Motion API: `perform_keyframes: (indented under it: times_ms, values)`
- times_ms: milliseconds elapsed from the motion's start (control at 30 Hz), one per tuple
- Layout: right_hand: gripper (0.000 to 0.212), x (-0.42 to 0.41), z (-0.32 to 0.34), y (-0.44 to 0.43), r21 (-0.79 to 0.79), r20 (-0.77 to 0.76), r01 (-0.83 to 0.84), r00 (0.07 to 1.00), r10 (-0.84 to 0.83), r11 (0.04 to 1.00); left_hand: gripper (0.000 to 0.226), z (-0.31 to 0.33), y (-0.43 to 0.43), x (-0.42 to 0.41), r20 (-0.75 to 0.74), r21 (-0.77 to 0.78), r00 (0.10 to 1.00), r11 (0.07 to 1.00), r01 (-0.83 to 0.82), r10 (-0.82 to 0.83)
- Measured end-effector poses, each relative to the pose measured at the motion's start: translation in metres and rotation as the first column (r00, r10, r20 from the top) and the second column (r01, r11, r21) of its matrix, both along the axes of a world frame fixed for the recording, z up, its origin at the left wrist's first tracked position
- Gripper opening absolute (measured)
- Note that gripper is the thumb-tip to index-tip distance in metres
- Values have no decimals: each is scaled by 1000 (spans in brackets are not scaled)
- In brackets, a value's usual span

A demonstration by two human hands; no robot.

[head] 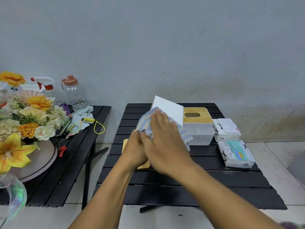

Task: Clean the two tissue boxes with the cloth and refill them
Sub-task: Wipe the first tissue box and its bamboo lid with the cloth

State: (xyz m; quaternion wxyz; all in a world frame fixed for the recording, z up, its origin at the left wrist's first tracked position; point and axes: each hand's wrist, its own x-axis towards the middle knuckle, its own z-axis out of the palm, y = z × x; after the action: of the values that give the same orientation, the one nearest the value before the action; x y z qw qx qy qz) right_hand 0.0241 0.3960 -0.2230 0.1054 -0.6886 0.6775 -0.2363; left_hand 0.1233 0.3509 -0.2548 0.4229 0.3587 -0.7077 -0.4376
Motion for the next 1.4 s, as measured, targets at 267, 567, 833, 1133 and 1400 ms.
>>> perform_keyframes:
  times_ms: [267,567,833,1133,1400]
  values:
    - [47,-44,16,-63,5,138,188,973,-187,982,24,-19,0,1,81,58,993,995,78,-82]
    - [61,-21,5,-35,-74,127,58,991,-48,996,28,-13,0,3,62,-27,995,996,81,-80]
    - [68,-2,2,-14,-65,124,93,989,-85,994,19,-17,-7,3,4,-11,1000,1000,-7,7]
    - [57,-53,-3,-64,65,258,264,927,-272,962,22,-23,-4,4,87,21,995,998,52,-54]
    - [71,5,-6,5,-59,24,40,999,-39,997,20,-14,-8,8,-108,40,994,999,19,-15]
